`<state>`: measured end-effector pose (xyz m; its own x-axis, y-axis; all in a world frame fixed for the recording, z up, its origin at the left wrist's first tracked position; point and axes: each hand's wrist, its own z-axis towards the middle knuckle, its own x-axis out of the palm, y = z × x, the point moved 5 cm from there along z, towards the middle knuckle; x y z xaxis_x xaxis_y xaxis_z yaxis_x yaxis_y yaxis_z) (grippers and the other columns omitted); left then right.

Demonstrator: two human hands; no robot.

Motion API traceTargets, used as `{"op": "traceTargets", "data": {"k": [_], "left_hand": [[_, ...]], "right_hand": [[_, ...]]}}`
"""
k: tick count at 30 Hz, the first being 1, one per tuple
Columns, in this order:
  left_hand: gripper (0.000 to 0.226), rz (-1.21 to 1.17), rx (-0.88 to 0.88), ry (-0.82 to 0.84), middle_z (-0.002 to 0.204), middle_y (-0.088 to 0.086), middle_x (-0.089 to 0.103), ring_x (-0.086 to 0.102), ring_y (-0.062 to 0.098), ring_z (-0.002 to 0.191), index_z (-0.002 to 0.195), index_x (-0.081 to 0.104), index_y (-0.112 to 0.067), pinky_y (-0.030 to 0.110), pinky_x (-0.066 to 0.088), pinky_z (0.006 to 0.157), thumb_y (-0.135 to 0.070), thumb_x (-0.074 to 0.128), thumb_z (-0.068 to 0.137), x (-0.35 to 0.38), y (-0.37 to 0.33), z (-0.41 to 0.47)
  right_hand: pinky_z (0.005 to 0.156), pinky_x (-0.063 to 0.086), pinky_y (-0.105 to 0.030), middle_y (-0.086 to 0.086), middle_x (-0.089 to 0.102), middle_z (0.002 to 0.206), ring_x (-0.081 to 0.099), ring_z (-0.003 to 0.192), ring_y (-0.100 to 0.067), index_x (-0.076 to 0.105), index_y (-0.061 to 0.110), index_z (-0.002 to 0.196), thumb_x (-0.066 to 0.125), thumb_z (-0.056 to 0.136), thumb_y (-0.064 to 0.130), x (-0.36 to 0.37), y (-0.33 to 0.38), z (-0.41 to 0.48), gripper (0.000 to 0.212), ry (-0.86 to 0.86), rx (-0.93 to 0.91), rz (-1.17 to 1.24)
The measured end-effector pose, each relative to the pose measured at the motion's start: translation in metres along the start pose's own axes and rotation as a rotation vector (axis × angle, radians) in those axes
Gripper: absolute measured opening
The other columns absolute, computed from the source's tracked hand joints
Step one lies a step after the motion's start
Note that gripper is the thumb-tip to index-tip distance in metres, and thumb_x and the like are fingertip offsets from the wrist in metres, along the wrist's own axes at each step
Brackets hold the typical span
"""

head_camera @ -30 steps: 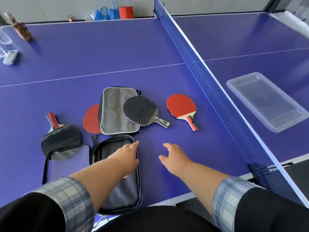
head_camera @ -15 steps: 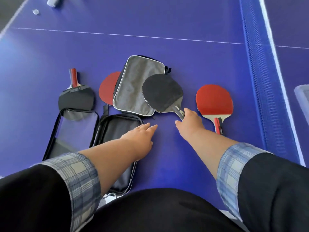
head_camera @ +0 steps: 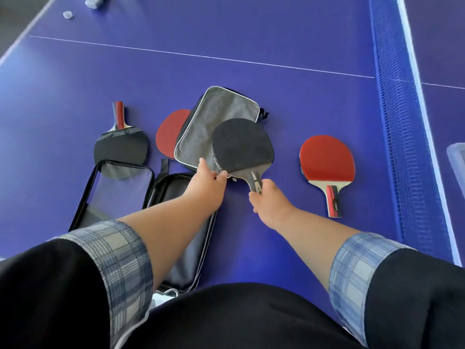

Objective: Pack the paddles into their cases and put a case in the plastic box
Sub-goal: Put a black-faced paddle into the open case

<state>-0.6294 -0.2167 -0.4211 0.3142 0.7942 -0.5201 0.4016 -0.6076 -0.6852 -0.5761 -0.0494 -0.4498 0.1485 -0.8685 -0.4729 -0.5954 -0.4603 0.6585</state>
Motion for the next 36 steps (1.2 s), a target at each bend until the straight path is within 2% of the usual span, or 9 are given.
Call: {"op": "traceTargets", "data": {"k": [4, 10, 14, 16, 18, 23, 29, 33, 36], "left_hand": [[0.048, -0.431, -0.072, -0.045, 0.120, 0.015, 0.063, 0.070, 0.027, 0.091, 0.142, 0.040, -0.012, 0.040, 0.062, 0.072, -0.022, 0.053, 0.097, -0.022, 0.010, 0.004], [0.027, -0.486, -0.030, -0.012, 0.092, 0.003, 0.067, 0.069, 0.008, 0.056, 0.117, 0.059, -0.026, 0.022, 0.056, 0.054, -0.010, 0.054, 0.097, -0.069, 0.046, 0.002], [0.024, -0.480, -0.029, 0.053, 0.105, 0.001, 0.069, 0.070, 0.014, 0.062, 0.115, 0.061, -0.028, 0.033, 0.061, 0.069, -0.016, 0.052, 0.097, -0.102, 0.081, -0.010], [0.024, -0.499, -0.040, 0.097, 0.102, 0.002, 0.069, 0.071, 0.015, 0.065, 0.104, 0.062, -0.037, 0.030, 0.060, 0.066, -0.016, 0.053, 0.097, -0.117, 0.099, -0.016], [0.026, -0.439, -0.063, 0.121, 0.091, 0.002, 0.070, 0.072, 0.015, 0.066, 0.093, 0.059, -0.042, 0.029, 0.060, 0.063, -0.016, 0.055, 0.095, -0.128, 0.119, -0.020], [0.024, -0.266, -0.150, 0.247, 0.087, 0.004, 0.073, 0.074, 0.025, 0.079, 0.110, 0.053, -0.034, 0.036, 0.062, 0.070, -0.016, 0.057, 0.094, -0.127, 0.164, -0.022], [0.023, -0.013, -0.017, 0.306, 0.094, 0.009, 0.074, 0.070, 0.032, 0.088, 0.110, 0.067, -0.023, 0.049, 0.058, 0.086, -0.017, 0.058, 0.090, -0.104, 0.171, -0.022], [0.015, 0.162, 0.026, 0.261, 0.094, 0.005, 0.073, 0.068, 0.032, 0.091, 0.102, 0.067, -0.020, 0.043, 0.056, 0.086, -0.026, 0.060, 0.091, -0.101, 0.171, -0.018], [0.017, 0.325, 0.037, 0.206, 0.089, 0.003, 0.071, 0.066, 0.027, 0.085, 0.098, 0.066, -0.017, 0.035, 0.054, 0.076, -0.031, 0.063, 0.090, -0.108, 0.171, -0.014]], "right_hand": [[0.075, 0.055, -0.048, -0.010, 0.058, 0.092, 0.062, 0.085, -0.033, 0.049, 0.012, 0.107, 0.052, 0.096, 0.023, 0.036, 0.020, -0.033, 0.016, 0.015, -0.028, 0.108], [0.090, 0.055, -0.046, -0.001, 0.068, 0.105, 0.066, 0.101, -0.024, 0.051, 0.015, 0.119, 0.061, 0.089, 0.034, 0.079, 0.046, -0.064, 0.037, 0.033, -0.007, 0.217], [0.084, 0.061, -0.040, -0.002, 0.071, 0.112, 0.071, 0.095, -0.019, 0.049, 0.021, 0.130, 0.055, 0.090, 0.027, 0.109, 0.057, -0.073, 0.040, -0.057, 0.089, 0.539], [0.077, 0.063, -0.035, 0.009, 0.069, 0.111, 0.074, 0.088, -0.012, 0.033, 0.039, 0.145, 0.055, 0.093, 0.024, 0.127, 0.059, -0.081, 0.059, -0.098, 0.128, 0.676], [0.069, 0.063, -0.029, 0.014, 0.066, 0.110, 0.075, 0.084, -0.008, 0.038, 0.038, 0.144, 0.056, 0.094, 0.023, 0.146, 0.059, -0.089, 0.055, -0.129, 0.142, 0.693], [0.072, 0.062, -0.032, 0.004, 0.067, 0.118, 0.069, 0.099, -0.017, 0.055, 0.028, 0.132, 0.058, 0.094, 0.016, 0.184, 0.040, -0.105, 0.040, -0.217, 0.247, 0.758], [0.099, 0.052, -0.047, 0.005, 0.063, 0.124, 0.061, 0.110, -0.023, 0.057, 0.032, 0.125, 0.057, 0.084, 0.027, 0.179, 0.021, -0.114, 0.041, -0.318, 0.258, 0.558], [0.094, 0.035, -0.032, -0.002, 0.031, 0.158, 0.047, 0.125, -0.024, 0.027, 0.022, 0.156, 0.055, 0.093, 0.030, 0.170, 0.025, -0.106, 0.069, -0.294, 0.274, 0.384], [0.104, 0.033, -0.037, -0.002, 0.019, 0.165, 0.033, 0.144, -0.026, 0.011, 0.020, 0.160, 0.053, 0.098, 0.031, 0.174, 0.027, -0.098, 0.076, -0.214, 0.260, 0.313]]}}
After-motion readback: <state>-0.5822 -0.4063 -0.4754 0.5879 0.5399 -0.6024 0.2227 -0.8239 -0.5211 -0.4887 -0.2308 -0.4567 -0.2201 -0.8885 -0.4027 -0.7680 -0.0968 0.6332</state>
